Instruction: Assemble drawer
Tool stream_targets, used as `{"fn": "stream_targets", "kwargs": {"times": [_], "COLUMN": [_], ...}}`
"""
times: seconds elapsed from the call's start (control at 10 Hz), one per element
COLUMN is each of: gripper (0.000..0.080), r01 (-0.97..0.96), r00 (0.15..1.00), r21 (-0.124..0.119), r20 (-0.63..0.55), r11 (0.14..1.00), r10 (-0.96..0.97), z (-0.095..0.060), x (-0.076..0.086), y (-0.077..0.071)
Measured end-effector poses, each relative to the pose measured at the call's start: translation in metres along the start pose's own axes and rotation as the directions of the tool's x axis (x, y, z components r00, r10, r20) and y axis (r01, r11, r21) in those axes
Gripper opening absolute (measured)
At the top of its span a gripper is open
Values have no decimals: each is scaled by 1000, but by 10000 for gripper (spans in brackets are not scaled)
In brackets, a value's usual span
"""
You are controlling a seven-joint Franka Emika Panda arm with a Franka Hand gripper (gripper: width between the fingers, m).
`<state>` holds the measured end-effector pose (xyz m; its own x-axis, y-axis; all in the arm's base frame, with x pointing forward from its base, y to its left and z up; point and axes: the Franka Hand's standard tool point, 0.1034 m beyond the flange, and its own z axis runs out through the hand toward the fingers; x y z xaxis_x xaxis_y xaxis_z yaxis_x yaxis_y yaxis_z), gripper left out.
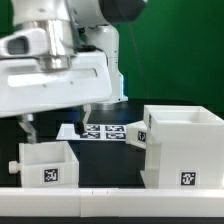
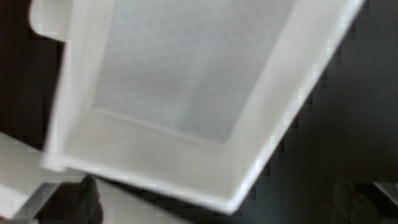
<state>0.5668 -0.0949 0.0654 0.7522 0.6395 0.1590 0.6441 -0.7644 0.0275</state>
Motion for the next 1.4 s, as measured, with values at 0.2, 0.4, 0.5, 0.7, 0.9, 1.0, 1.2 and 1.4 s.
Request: {"fn": "stream_targets", "kwargs": {"times": [0.2,0.4,0.5,0.7,0.9,1.0,1.2,1.4], "gripper": [649,649,649,649,649,649,649,649], "r01": [105,220,329,606,747,756,753,830], "r00": [994,975,944,790,650,638,642,534], "r21": [-1,-1,-1,23,74,76,76,116], "r20": [11,25,39,98,130,131,132,122], "r11": [994,975,944,795,661,650,654,546], "r10": [-105,-220,-328,-605,-749,-758,-755,-837], "z": [0,1,0,-4,-2,-2,-1,-2], "x": [-9,-11,-12,-12,-18,-19,-19,-42], "y": [3,4,5,-2,-5,-5,-5,7]}}
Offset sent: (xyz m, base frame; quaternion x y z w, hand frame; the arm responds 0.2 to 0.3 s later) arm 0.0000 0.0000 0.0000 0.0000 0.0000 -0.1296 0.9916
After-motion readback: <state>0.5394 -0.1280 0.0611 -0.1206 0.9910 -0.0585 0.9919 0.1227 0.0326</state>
